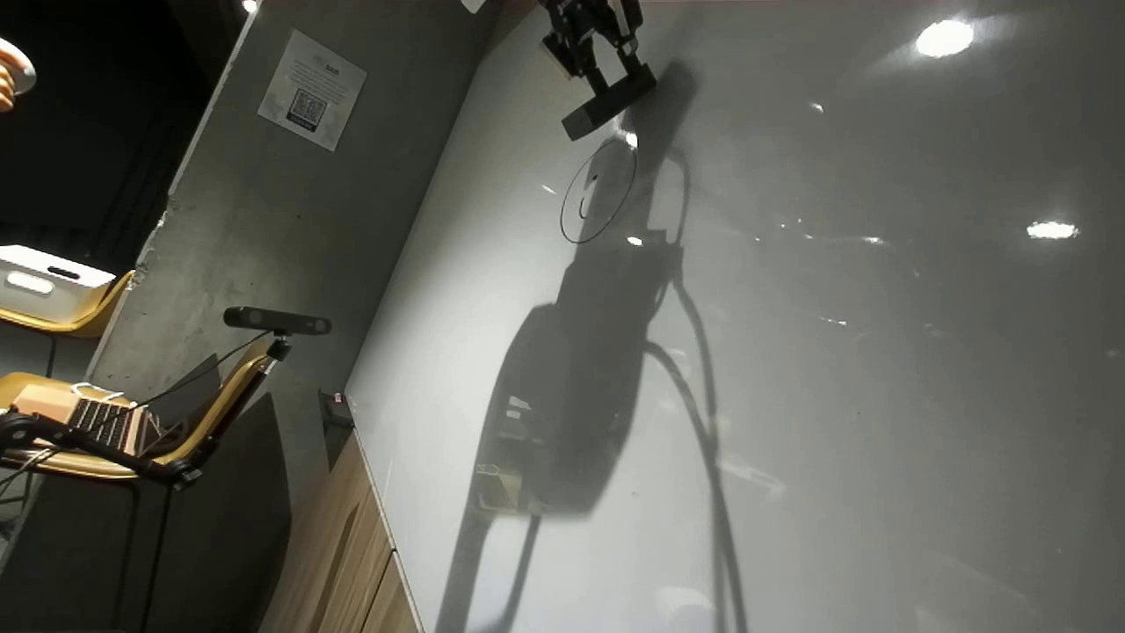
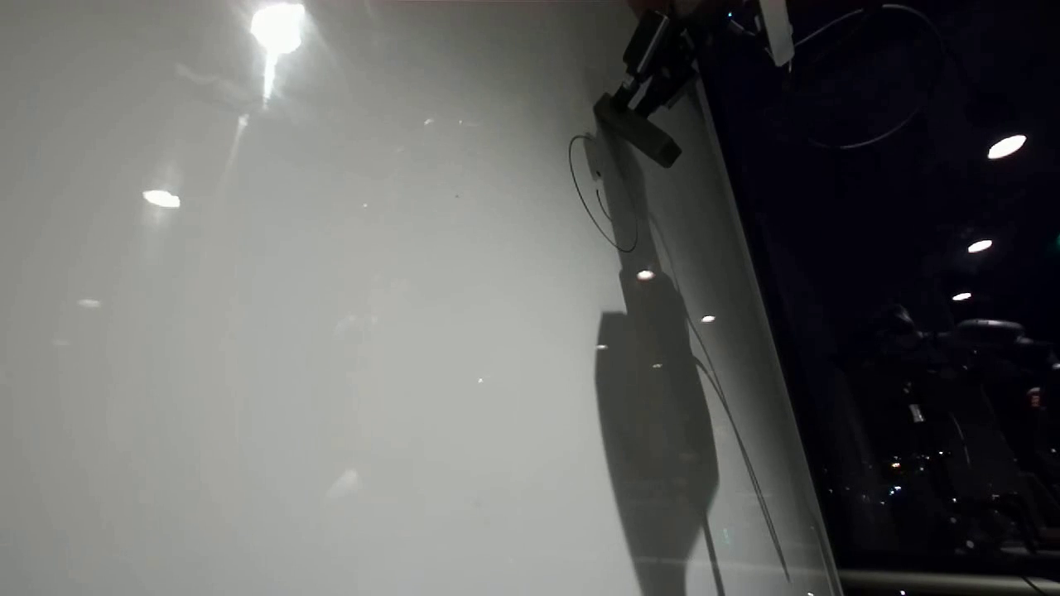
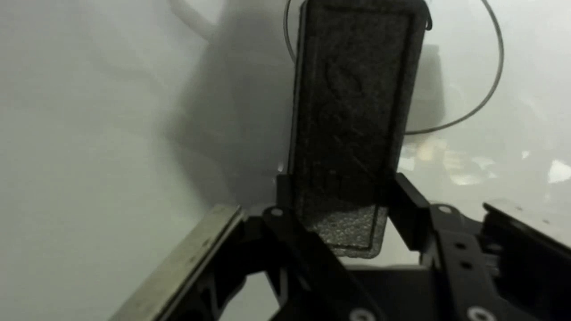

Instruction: Use the duster to rub the drawing on the white board

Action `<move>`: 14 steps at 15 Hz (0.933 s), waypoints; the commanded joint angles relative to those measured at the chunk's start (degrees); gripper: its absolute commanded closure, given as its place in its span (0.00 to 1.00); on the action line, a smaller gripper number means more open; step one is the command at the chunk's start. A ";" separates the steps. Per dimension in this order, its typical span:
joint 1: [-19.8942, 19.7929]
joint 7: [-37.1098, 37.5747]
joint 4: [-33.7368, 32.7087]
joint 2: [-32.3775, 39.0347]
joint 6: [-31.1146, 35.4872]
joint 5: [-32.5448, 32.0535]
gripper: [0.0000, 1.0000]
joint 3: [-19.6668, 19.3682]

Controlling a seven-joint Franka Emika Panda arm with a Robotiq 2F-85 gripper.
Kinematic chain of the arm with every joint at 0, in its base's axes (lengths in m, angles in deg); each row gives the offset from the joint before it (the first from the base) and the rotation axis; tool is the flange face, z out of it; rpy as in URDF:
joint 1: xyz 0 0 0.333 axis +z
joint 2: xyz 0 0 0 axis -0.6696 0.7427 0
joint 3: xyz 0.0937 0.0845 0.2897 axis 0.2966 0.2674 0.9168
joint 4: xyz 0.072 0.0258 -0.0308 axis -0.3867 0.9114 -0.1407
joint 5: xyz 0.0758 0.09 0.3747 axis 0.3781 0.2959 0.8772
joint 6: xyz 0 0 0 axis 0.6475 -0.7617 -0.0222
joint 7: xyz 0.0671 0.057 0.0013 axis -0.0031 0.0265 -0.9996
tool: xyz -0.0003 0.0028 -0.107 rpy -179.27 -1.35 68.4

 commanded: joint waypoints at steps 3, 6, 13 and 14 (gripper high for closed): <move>0.82 0.55 -5.77 8.11 -3.37 -2.64 0.71 1.07; 1.90 1.32 1.09 6.60 -2.56 -2.13 0.71 0.87; 4.53 4.22 10.57 5.10 -3.03 -1.60 0.71 2.01; 4.69 4.34 11.56 5.27 -2.69 -1.42 0.71 1.85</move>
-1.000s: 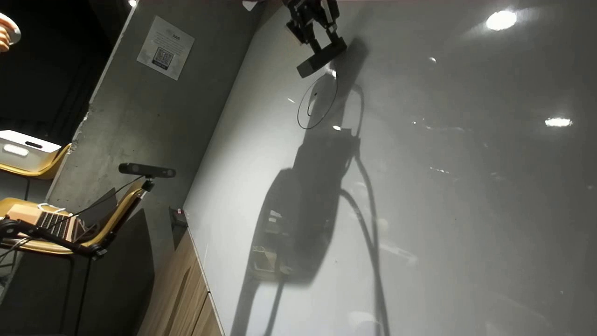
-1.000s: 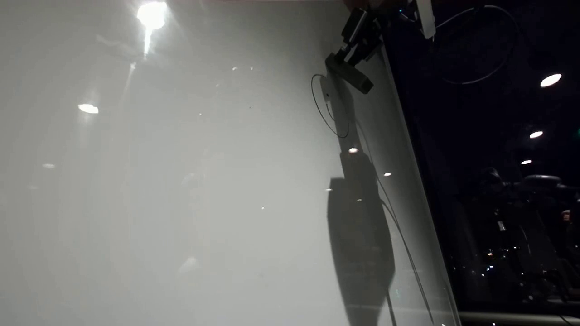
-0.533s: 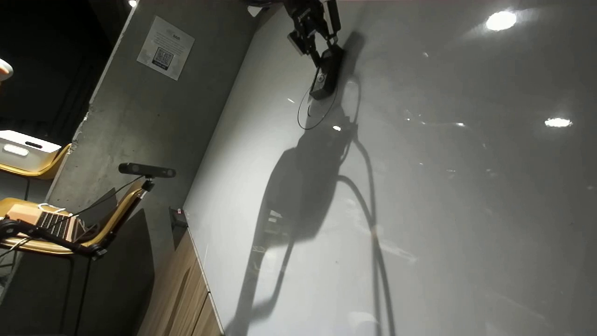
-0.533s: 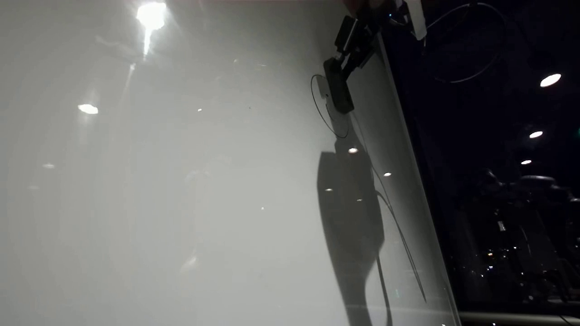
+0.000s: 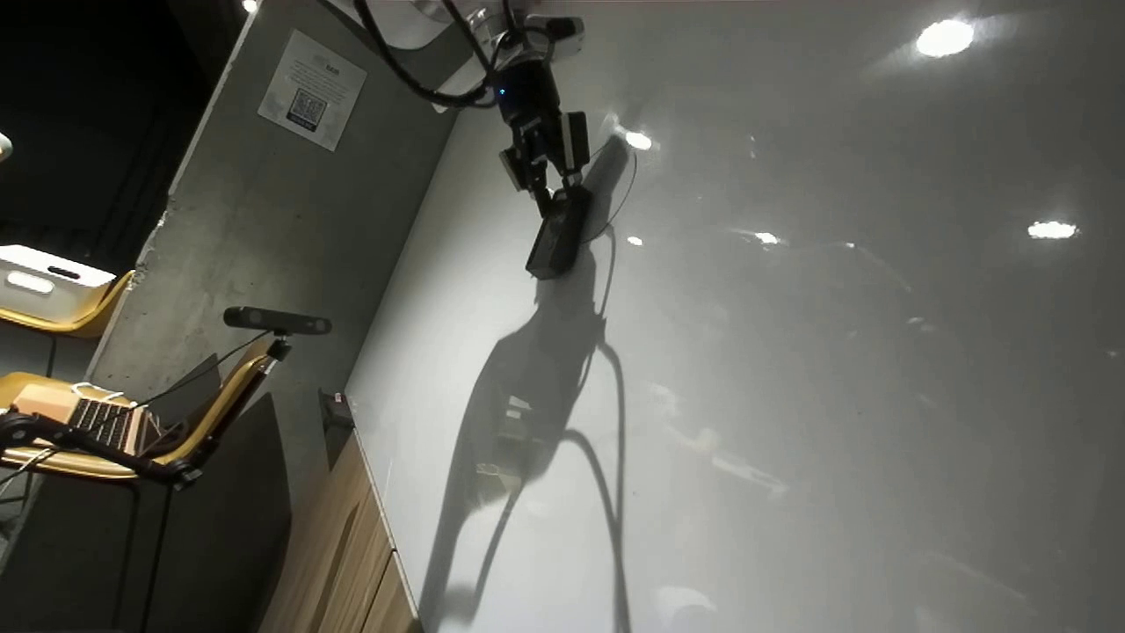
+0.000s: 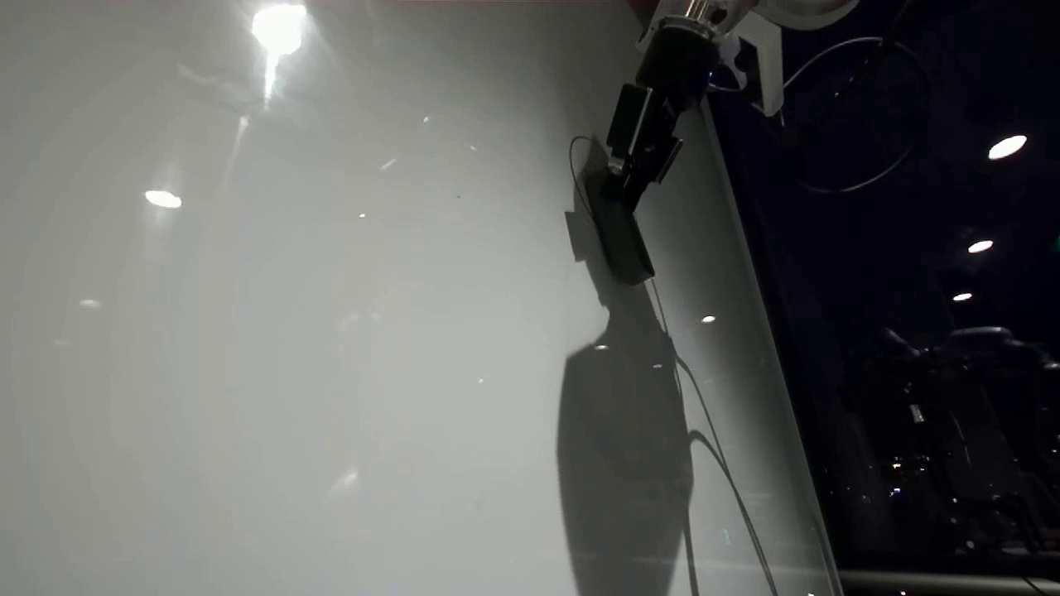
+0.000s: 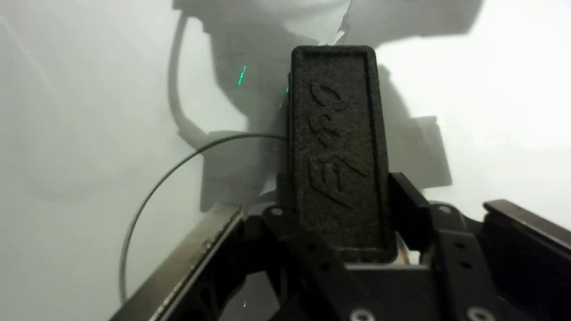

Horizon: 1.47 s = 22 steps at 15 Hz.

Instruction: Use the duster to rub the drawing on the white board

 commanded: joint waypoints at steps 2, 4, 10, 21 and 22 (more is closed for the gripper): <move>0.81 1.48 2.87 2.79 3.54 -0.21 0.71 -0.35; 0.88 1.59 3.46 3.05 3.48 -0.36 0.71 -0.42; 0.98 1.75 -0.91 4.22 1.34 -0.76 0.71 0.17; 1.78 3.04 -11.49 6.76 -2.31 -1.18 0.71 1.42; 1.74 3.26 -12.10 6.95 -2.59 -1.25 0.71 1.39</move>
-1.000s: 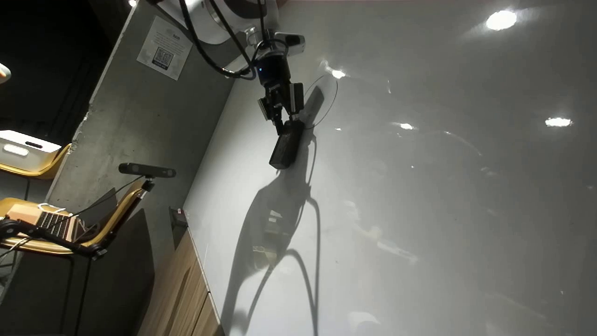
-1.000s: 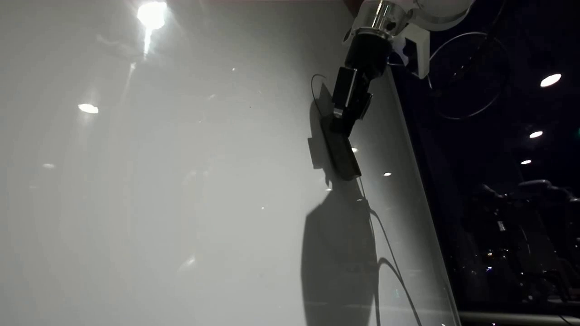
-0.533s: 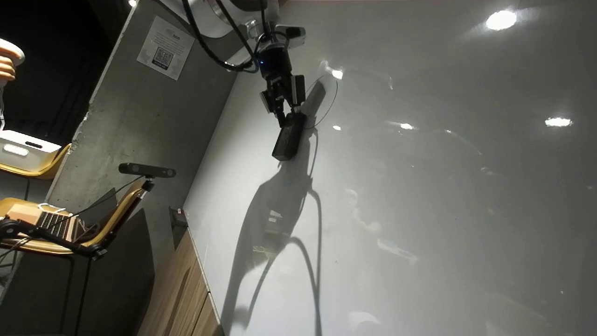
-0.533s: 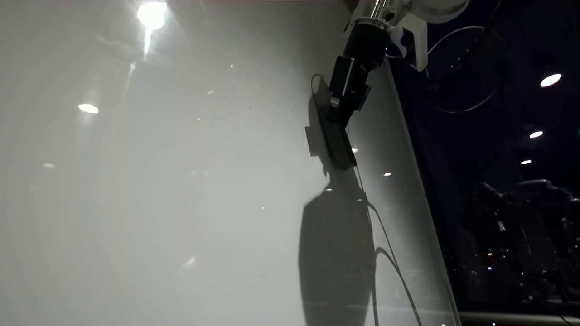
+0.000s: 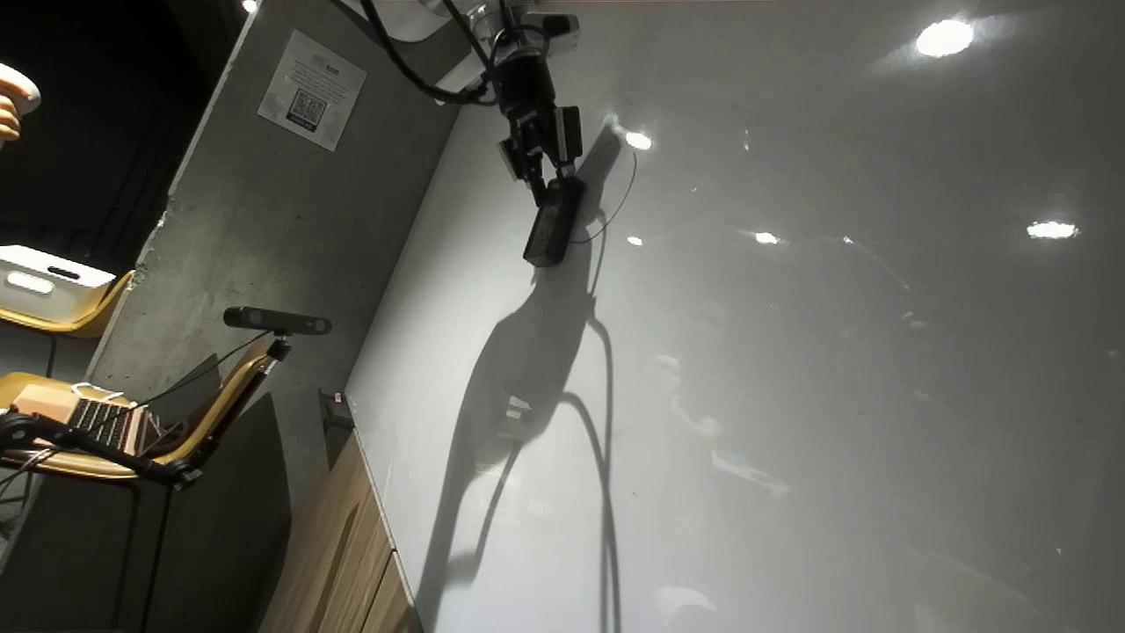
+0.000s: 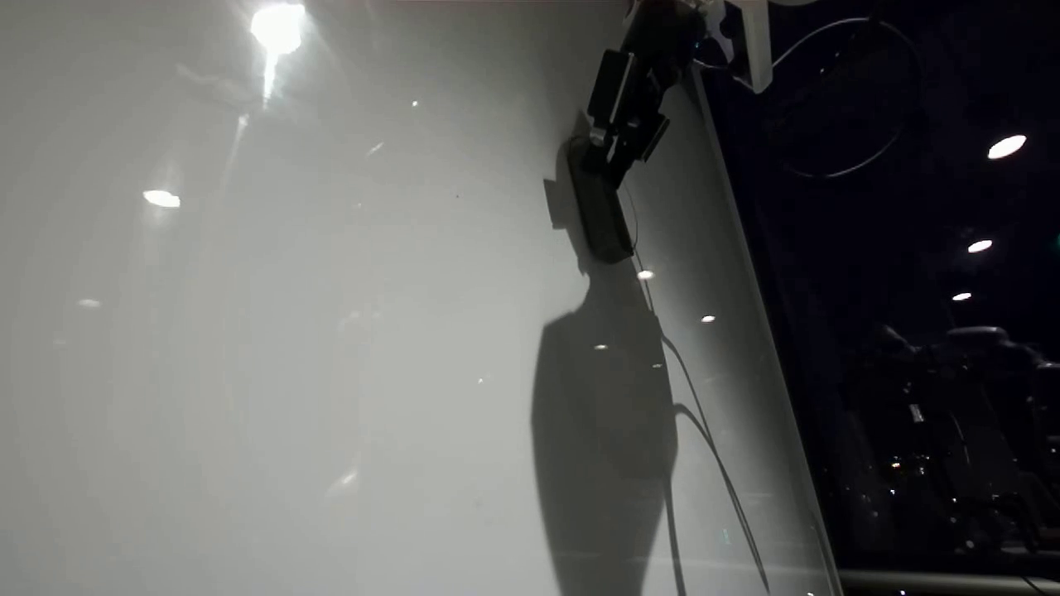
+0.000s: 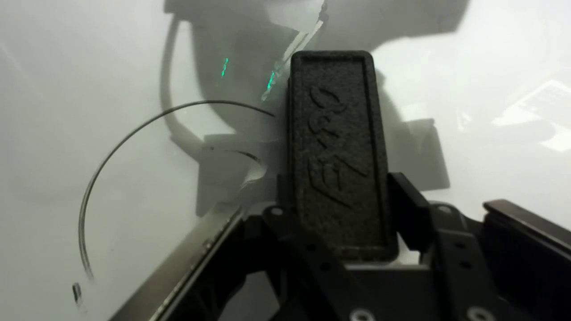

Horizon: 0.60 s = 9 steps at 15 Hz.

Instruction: Use the duster to rub the drawing on the white board

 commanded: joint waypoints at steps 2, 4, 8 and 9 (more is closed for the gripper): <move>-0.32 0.77 -7.79 4.65 -0.29 -1.47 0.71 0.04; -0.80 0.33 -10.93 5.71 -1.60 -1.83 0.71 -0.52; -1.72 -0.28 -15.45 6.90 -3.74 -2.09 0.71 -2.13; -1.86 -0.10 -16.23 7.23 -4.14 -2.28 0.71 -2.41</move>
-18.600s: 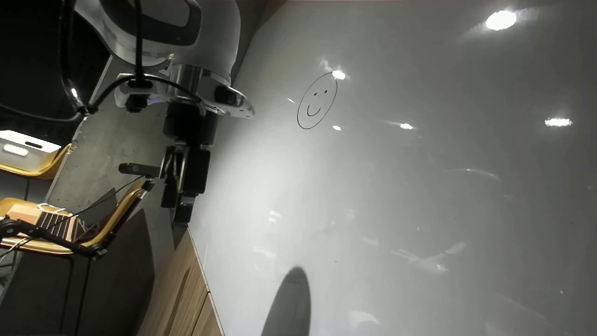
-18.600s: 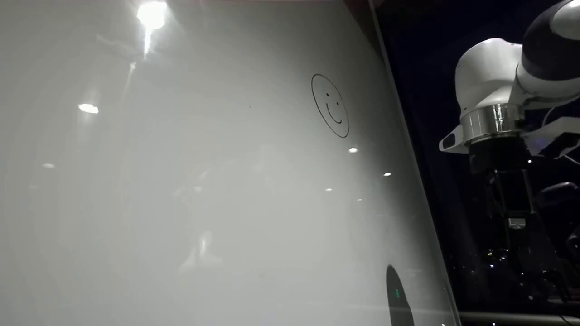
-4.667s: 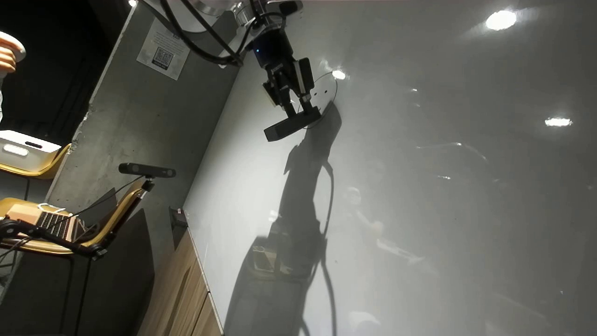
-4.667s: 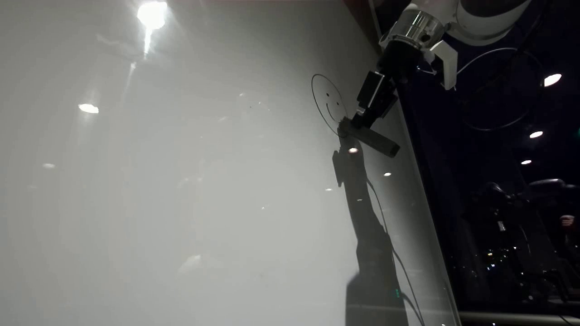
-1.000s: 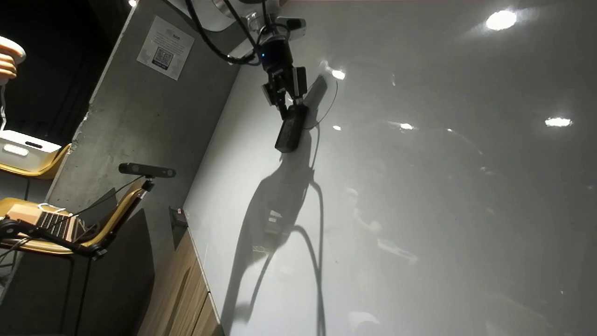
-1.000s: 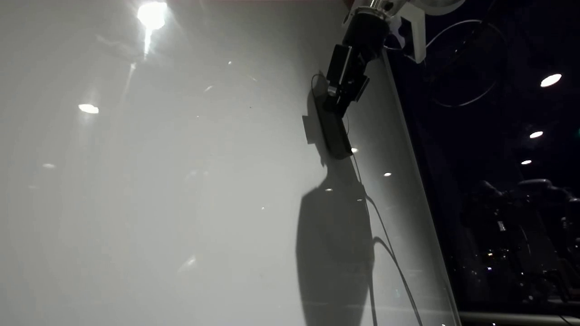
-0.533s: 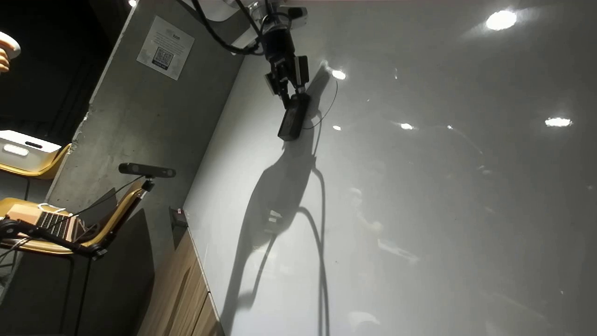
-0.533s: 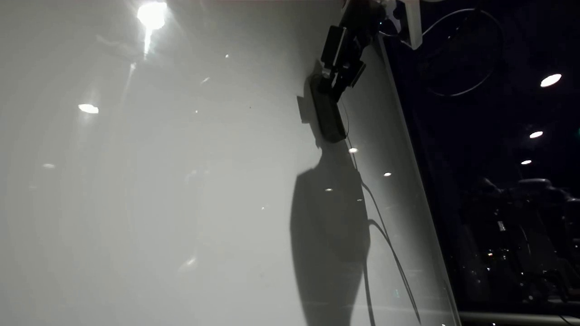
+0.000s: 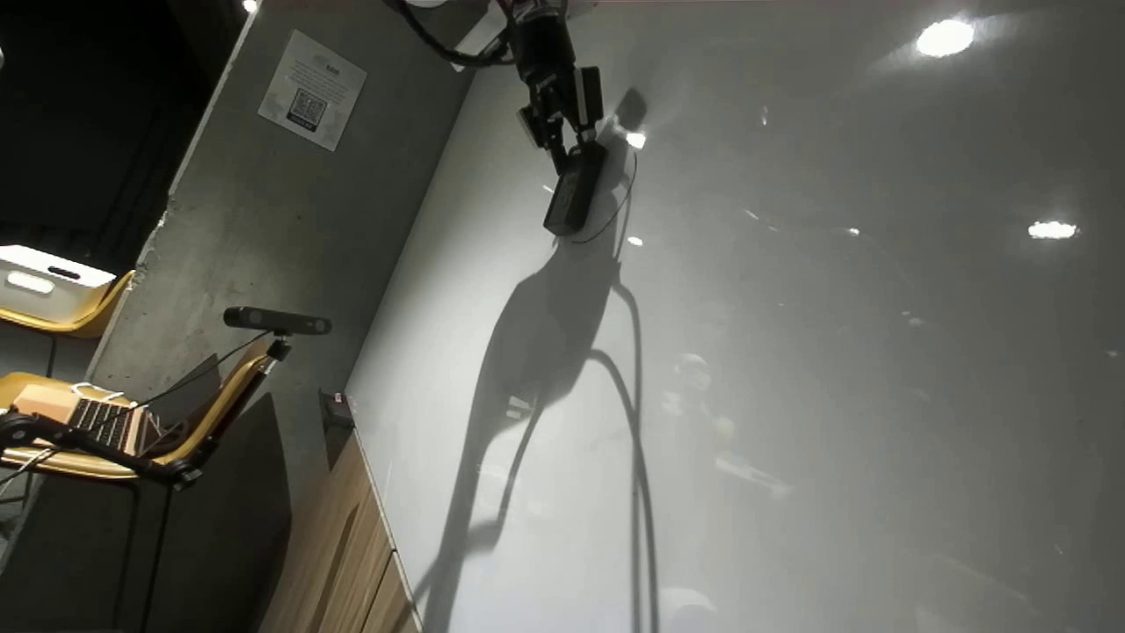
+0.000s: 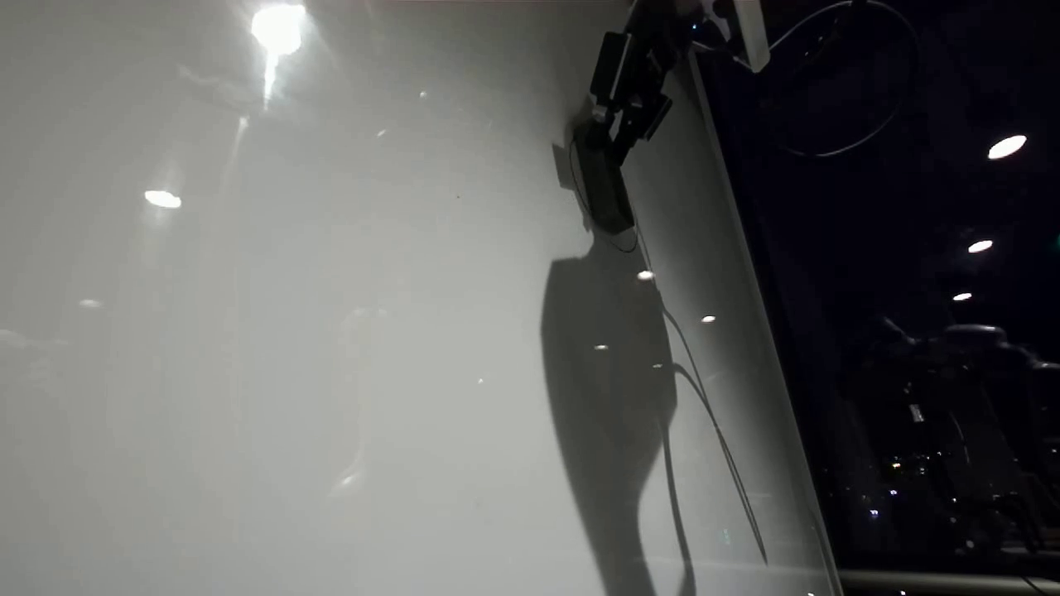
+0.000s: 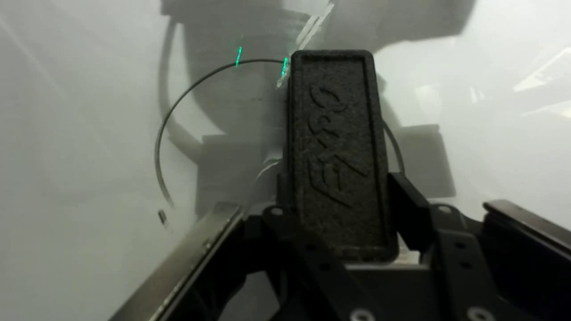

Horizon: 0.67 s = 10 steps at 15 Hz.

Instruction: Use the duster to rub the drawing on the white board

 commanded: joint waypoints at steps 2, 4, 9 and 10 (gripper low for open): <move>-2.31 -3.63 -10.79 6.17 -0.24 -0.95 0.71 -3.87; -2.89 -4.87 -12.79 7.14 -1.67 -0.32 0.71 -5.51; -3.87 -8.36 -12.98 8.69 -1.70 2.33 0.71 -10.00; -3.85 -8.57 -12.54 8.67 -1.64 3.01 0.71 -10.47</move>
